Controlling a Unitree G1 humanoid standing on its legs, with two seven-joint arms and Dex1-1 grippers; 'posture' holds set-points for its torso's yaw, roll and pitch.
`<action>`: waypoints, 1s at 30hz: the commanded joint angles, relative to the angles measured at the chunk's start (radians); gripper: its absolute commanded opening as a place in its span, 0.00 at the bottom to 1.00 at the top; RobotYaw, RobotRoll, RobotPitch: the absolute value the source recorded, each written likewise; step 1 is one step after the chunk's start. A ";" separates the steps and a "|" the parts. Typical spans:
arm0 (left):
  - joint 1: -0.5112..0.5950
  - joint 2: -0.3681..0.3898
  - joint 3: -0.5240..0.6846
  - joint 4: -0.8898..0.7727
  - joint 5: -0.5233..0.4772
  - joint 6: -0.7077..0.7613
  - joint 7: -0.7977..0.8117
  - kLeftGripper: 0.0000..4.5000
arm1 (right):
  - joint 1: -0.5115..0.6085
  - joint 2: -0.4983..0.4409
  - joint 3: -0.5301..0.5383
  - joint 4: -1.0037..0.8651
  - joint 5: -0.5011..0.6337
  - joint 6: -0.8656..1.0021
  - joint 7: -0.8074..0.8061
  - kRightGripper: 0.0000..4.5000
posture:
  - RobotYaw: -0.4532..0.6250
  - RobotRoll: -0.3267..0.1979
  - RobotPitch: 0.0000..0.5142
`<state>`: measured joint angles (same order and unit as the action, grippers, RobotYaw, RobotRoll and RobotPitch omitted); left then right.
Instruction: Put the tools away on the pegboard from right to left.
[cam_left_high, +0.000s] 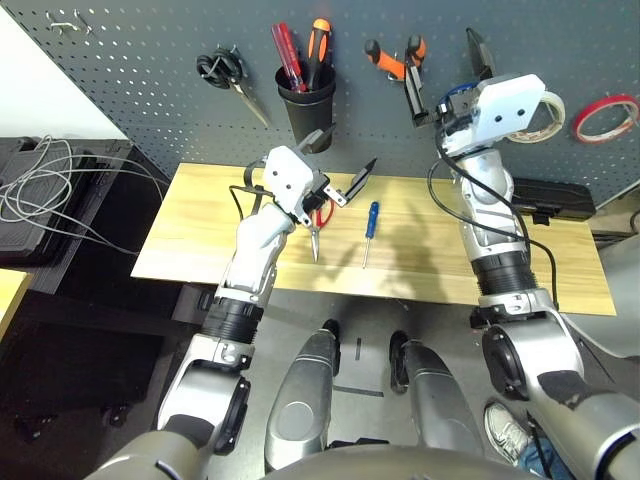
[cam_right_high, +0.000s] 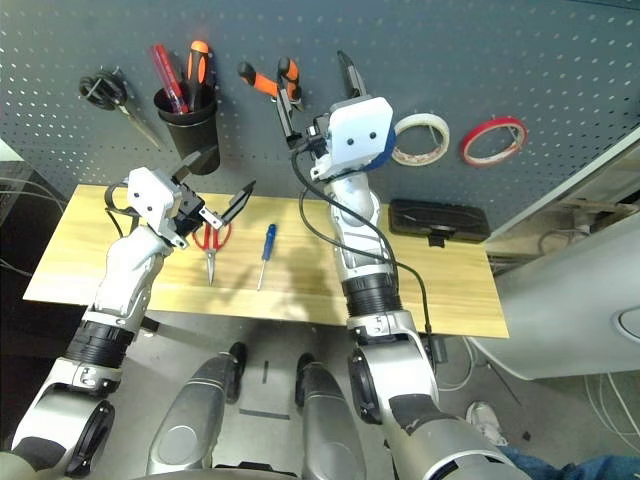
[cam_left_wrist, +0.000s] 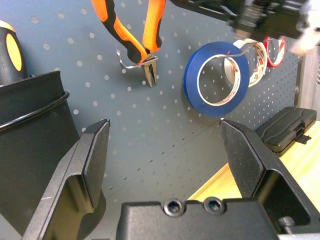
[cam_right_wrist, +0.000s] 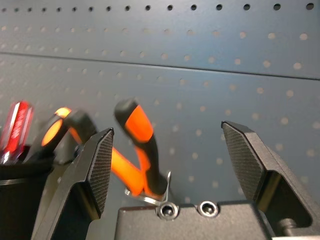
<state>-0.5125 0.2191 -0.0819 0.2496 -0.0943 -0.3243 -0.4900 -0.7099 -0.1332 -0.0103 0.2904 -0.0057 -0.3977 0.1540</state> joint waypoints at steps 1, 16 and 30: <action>0.019 0.001 -0.006 0.021 0.008 0.001 -0.009 1.00 | 0.059 -0.017 0.024 -0.078 0.010 0.034 0.047 0.99 | 0.54 0.62 0.50; 0.022 0.008 -0.022 0.049 0.044 0.021 -0.013 1.00 | 0.186 -0.016 -0.016 -0.109 0.122 0.374 0.110 0.99 | 0.53 0.62 0.52; 0.055 0.027 -0.087 0.154 0.124 0.224 -0.023 1.00 | 0.195 -0.028 -0.044 0.067 0.200 0.594 0.198 0.99 | 0.53 0.62 0.53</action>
<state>-0.4805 0.2410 -0.1452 0.3679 0.0029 -0.1446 -0.5100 -0.5311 -0.1600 -0.0437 0.3294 0.1825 0.1610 0.3457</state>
